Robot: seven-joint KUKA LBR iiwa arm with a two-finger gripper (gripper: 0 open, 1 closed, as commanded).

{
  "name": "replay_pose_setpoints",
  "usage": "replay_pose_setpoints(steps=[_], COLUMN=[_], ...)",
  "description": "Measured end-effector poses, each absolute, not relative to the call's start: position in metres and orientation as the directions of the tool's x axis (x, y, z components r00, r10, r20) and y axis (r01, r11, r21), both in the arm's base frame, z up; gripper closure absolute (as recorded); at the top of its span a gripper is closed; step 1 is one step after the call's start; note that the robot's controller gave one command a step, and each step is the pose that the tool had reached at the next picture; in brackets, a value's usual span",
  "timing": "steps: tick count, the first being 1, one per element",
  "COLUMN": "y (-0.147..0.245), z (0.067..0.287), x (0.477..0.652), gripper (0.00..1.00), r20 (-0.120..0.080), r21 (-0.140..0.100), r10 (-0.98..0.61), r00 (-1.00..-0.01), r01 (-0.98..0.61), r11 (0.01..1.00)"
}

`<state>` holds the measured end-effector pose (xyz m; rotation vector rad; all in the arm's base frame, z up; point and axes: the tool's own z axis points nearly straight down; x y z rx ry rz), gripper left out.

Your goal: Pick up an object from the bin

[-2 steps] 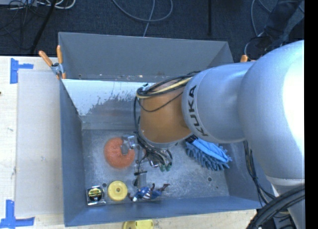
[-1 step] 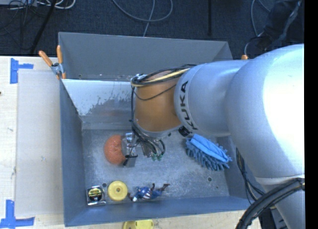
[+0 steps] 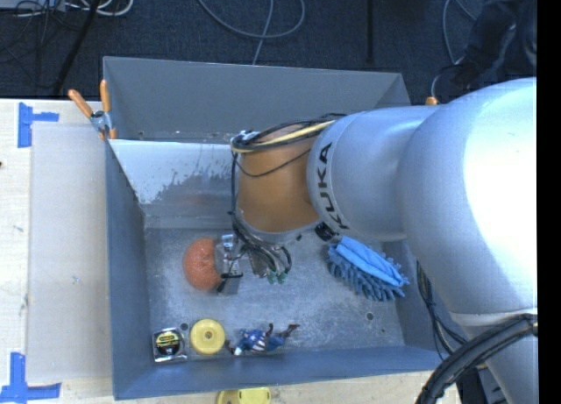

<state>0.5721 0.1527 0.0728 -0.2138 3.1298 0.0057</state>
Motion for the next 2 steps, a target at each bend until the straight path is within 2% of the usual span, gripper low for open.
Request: replay_pose_setpoints(steps=[1, 2], y=[0.152, 0.151], z=[0.076, 0.096], x=[0.571, 0.569], gripper=[1.00, 1.00], r20=[0.000, 0.008], r21=[0.003, 0.000], r10=[-0.136, -0.136], r00=[-0.991, -0.991], r01=[-0.136, -0.136], r11=[0.991, 0.991])
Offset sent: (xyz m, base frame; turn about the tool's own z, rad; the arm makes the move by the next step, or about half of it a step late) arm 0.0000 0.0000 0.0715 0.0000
